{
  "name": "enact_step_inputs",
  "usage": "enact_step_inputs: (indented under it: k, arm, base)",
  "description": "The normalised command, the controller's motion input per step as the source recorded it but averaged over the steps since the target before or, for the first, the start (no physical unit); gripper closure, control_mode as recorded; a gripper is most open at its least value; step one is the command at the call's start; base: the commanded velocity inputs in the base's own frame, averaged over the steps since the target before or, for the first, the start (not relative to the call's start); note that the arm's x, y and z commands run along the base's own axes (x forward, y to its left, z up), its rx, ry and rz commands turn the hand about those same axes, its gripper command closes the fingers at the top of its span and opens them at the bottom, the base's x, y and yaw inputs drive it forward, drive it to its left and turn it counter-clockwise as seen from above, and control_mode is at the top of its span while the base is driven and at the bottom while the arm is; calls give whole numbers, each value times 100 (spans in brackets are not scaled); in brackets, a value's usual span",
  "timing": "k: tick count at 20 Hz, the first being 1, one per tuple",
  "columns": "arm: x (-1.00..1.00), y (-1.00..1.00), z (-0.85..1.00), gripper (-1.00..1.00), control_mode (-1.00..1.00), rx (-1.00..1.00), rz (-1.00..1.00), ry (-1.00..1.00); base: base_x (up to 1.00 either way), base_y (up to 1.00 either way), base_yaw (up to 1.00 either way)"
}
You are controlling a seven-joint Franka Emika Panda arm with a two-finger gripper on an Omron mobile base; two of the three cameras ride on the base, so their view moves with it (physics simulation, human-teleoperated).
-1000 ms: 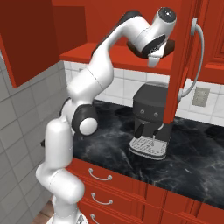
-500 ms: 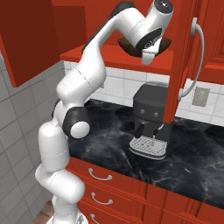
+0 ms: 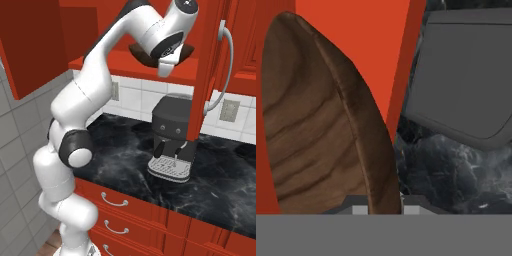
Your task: Move the bowls from the cabinet to the plates on the dining table.
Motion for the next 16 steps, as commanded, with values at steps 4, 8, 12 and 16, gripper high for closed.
enact_step_inputs:
  k: [4,8,12,16]
  arm:
    - [-50,26,1,100,-100,-1,0,-1]
    - [-39,44,4,100,-100,-4,0,0]
    - [-38,41,0,100,-100,-1,0,0]
    - [-57,34,2,100,-100,0,0,-3]
  base:
    - [0,0,0]
    - [0,0,0]
    - [0,0,0]
    - [0,0,0]
